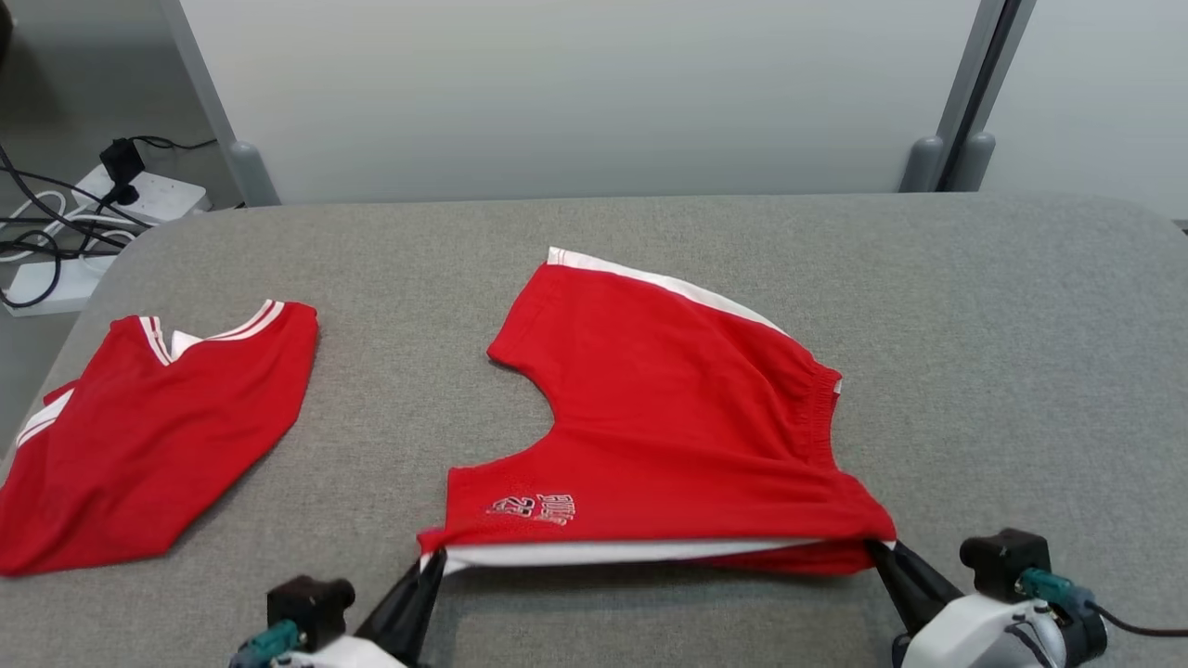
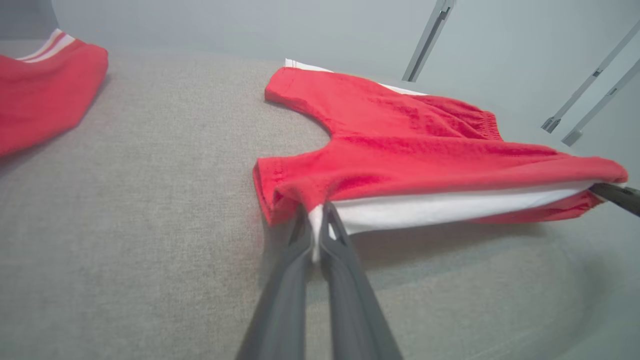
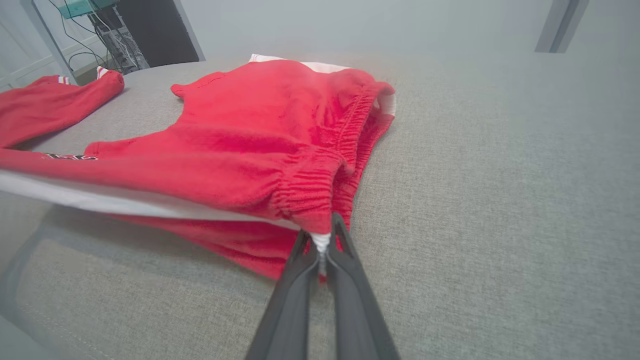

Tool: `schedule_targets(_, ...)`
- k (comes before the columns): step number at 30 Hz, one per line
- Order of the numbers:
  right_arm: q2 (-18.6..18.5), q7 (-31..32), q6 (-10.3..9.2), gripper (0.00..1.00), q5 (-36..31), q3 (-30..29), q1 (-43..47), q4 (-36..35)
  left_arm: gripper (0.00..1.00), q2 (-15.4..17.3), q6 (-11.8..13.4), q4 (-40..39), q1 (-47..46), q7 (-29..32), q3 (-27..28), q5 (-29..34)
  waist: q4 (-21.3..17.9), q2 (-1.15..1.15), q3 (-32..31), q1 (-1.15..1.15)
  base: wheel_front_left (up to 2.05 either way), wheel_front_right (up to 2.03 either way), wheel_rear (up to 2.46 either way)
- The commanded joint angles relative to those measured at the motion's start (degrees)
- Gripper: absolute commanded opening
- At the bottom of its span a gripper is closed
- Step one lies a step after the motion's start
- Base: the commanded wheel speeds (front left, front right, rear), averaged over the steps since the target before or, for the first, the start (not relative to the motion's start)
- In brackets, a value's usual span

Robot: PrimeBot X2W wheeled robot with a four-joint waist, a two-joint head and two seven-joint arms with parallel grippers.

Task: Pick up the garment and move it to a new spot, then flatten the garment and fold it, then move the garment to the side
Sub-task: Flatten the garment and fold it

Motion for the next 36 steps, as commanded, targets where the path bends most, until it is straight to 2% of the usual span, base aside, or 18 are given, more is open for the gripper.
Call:
schedule_targets(1, -0.09, -0.78, 0.17, 0.00, -0.14, -0.77, -2.66, -1.69, 0.00, 1.54, -0.39, -2.00, -5.86, -0.35, 2.87, 0.76, -0.39, 0.00, 1.28, 0.00, 0.00, 0.00, 0.00)
schedule_targets(7, 1.62, -0.78, 0.17, 0.00, 0.46, -3.06, -7.34, -1.48, 0.00, 2.87, -0.39, -2.69, -14.23, -0.35, 3.93, 1.85, -1.19, 0.00, 5.51, 0.00, 0.00, 0.00, 0.00)
schedule_targets(11, 3.27, -0.78, 0.17, 0.00, 1.85, -3.20, -12.57, -0.38, 0.00, 4.79, -0.39, -0.60, -22.87, -0.35, 1.80, 2.04, -2.17, 0.00, 10.18, 0.00, 0.00, 0.00, 0.00)
schedule_targets(17, 5.79, -0.78, 0.17, 0.00, 2.57, -3.01, -21.78, 1.76, 0.00, 9.07, -0.40, 4.12, -36.99, 0.01, -4.04, 0.82, -4.56, 0.00, 17.99, 0.00, 0.00, 0.00, 0.00)
schedule_targets(23, 9.31, -0.78, 0.17, 0.00, 2.23, -2.12, -29.88, 4.11, 0.00, 14.49, -0.40, 7.62, -49.70, 3.73, -11.73, -2.34, -8.16, 0.00, 24.91, 0.00, 0.00, 0.00, 0.00)
schedule_targets(29, 11.91, -0.78, 0.17, 0.00, 2.18, -2.74, -34.85, 5.36, 0.00, 19.41, -0.40, 8.72, -57.89, 6.46, -19.59, -6.84, -11.82, 0.00, 30.02, 0.00, 0.00, 0.00, 0.00)
schedule_targets(36, 13.00, -0.78, 0.17, 0.00, 3.47, -2.59, -36.12, 5.02, 0.00, 23.11, -0.40, 9.93, -63.96, 5.81, -25.49, -11.09, -15.04, 0.00, 33.65, 0.00, 0.00, 0.00, 0.00)
